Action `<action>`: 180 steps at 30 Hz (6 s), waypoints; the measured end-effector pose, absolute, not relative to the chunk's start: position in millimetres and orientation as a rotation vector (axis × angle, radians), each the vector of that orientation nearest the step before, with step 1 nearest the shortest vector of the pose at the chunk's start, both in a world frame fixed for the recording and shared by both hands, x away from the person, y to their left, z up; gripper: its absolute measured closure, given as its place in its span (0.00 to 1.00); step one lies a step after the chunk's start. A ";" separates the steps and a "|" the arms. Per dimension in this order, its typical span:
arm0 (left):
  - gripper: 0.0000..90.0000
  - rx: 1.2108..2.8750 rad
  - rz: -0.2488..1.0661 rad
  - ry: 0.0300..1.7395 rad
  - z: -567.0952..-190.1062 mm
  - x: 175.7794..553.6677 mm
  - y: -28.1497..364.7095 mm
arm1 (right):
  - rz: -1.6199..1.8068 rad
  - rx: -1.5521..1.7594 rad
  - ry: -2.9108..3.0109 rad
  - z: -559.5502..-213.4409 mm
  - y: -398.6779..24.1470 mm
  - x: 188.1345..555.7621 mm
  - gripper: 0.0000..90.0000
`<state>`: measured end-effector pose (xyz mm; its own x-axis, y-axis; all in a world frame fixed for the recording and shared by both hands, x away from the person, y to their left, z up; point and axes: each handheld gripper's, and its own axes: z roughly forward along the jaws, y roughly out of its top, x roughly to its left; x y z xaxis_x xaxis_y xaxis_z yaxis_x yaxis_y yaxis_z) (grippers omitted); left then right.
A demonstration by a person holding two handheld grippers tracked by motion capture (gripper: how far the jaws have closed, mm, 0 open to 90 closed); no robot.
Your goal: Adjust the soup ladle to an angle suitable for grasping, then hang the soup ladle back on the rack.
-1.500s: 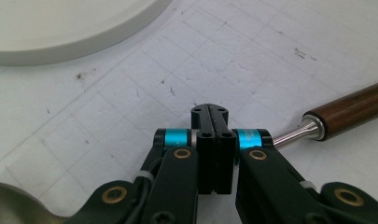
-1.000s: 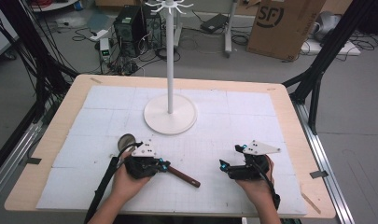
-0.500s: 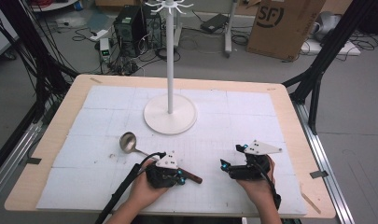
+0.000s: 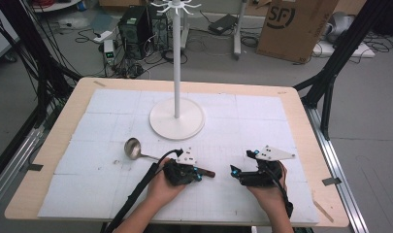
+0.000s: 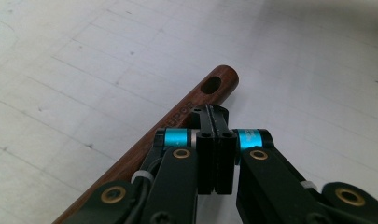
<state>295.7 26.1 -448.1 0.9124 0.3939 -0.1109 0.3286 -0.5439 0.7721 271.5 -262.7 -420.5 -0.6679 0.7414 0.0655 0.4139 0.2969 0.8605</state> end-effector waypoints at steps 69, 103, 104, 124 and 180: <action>0.15 1.964 0.203 0.587 -406.2 293.1 159.3 | 1.294 1.015 2.270 -424.0 -254.5 276.5 0.17; 0.68 2.473 0.182 0.564 -425.0 345.3 96.6 | 1.346 1.029 2.239 -419.0 -259.1 276.3 0.17; 0.68 2.489 0.172 0.556 -426.7 345.9 95.7 | 1.346 1.029 2.239 -419.0 -259.1 276.3 0.17; 0.86 2.618 0.204 0.464 -421.4 339.5 76.7 | 1.341 1.020 2.251 -420.2 -257.3 277.2 0.17; 0.94 2.443 0.222 0.460 -375.5 322.2 84.6 | 1.339 1.032 2.230 -419.6 -260.6 276.2 0.17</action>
<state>322.2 84.6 -375.5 0.9246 0.3783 0.0458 0.2713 -0.7378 0.6181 276.2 -260.6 -419.6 -0.6777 0.7316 0.0742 0.4095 0.2917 0.8644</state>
